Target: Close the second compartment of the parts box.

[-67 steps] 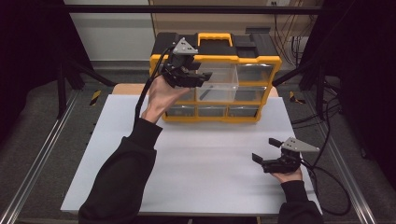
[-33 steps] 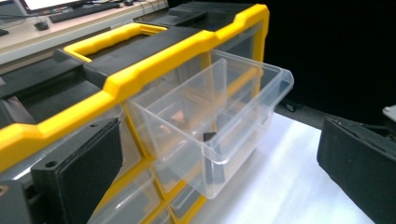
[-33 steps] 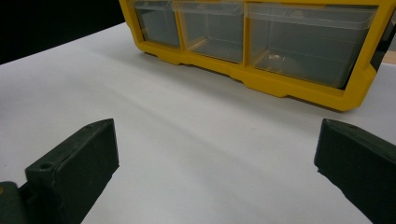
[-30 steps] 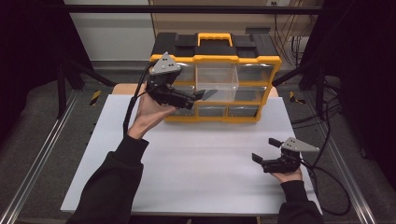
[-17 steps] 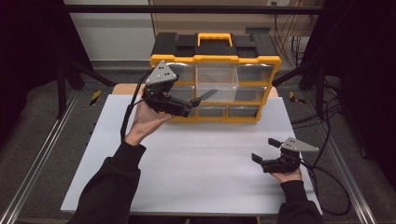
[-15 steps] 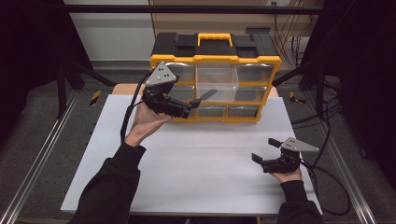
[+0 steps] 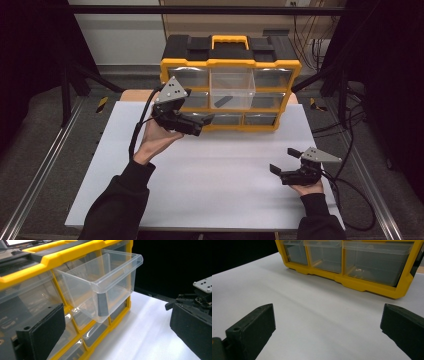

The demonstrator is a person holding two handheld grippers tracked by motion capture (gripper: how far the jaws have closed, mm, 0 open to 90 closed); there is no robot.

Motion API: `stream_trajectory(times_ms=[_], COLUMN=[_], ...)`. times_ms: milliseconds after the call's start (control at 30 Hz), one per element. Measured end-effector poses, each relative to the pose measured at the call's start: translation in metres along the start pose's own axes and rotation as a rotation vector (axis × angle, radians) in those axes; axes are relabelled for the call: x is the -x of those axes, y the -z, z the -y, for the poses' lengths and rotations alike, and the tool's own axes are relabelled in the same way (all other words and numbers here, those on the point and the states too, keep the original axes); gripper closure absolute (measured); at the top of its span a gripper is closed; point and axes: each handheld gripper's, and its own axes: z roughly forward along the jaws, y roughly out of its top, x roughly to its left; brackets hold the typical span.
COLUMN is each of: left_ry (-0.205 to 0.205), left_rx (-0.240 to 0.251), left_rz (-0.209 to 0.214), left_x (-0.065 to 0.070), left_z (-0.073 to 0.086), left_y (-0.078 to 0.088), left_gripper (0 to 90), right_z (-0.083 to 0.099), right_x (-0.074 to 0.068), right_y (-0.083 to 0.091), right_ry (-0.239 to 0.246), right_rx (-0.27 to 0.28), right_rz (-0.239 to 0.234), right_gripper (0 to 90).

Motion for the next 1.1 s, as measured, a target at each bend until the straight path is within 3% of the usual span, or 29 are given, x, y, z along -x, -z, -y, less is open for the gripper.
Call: stream_trajectory(times_ms=[333, 467, 833, 1100], left_ry=[0.009, 0.017, 0.013, 0.015], left_rx=[-0.013, -0.016, -0.021, -0.02], left_rz=[0.016, 0.002, -0.025, -0.02], left_x=[0.006, 0.007, 0.016, 0.018], left_z=[0.011, 0.015, 0.018, 0.016], left_y=[-0.002, -0.004, -0.009, -0.015], left_gripper=[10.4, 16.5, 38.2, 56.8], right_z=[0.001, 0.001, 0.001, 0.002], right_x=[0.001, 0.0, 0.0, 0.001], right_y=[0.0, 0.0, -0.001, 0.0], right_ry=[-0.001, 0.0, 0.001, -0.001], right_rx=[-0.002, -0.002, -0.004, -0.002], right_rz=[0.0, -0.001, -0.002, -0.001], right_gripper=[0.2, 0.2, 0.2, 0.2])
